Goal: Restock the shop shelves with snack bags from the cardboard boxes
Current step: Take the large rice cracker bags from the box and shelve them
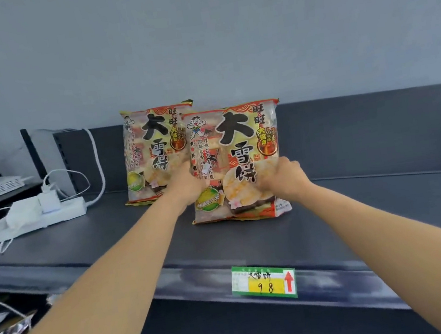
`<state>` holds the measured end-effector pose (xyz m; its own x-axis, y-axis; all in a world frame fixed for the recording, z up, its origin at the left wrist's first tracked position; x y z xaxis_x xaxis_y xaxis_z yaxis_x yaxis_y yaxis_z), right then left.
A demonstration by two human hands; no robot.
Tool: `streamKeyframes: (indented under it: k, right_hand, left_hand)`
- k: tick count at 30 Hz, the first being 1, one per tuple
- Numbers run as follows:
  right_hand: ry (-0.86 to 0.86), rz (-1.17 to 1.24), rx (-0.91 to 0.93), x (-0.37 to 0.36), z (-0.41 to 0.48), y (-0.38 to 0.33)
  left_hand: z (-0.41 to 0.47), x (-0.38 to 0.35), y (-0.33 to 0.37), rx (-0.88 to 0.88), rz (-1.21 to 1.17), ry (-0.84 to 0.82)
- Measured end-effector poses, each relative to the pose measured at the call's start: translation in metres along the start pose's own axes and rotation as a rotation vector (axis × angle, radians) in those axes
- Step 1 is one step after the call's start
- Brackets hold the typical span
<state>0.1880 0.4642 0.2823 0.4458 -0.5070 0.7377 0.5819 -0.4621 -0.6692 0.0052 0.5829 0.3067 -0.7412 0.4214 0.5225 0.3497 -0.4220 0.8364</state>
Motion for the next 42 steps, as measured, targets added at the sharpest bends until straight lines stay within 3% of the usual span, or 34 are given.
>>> streamKeyframes:
  k: [10,17,23,42]
  right_hand:
    - [-0.072,-0.054,0.029,-0.016,0.036,0.007]
    - [-0.051,-0.119,0.023,-0.012,0.015,0.001]
    - [0.067,-0.178,0.035,0.013,-0.030,-0.010]
    - [0.226,-0.213,0.095,0.041,-0.213,-0.018]
  left_hand:
    - [0.038,-0.009,-0.014,0.065,0.186,0.091]
    - [0.024,-0.008,-0.003,0.014,0.399,0.090]
    - [-0.006,-0.002,0.018,-0.116,0.550,0.120]
    - [-0.185,-0.031,0.071,-0.460,0.475,-0.110]
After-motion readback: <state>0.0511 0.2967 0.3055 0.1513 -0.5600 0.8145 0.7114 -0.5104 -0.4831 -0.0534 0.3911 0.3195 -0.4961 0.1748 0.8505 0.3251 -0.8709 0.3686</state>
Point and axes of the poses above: each hand's wrist, its own z-axis towards the middle knuckle, its own x-axis out of the back of the hand, y = z × x, the point moved 8 cm from there along z, towards the middle knuckle, and after that the axes turned 5 degrees about -y, right-handed, at the moved point
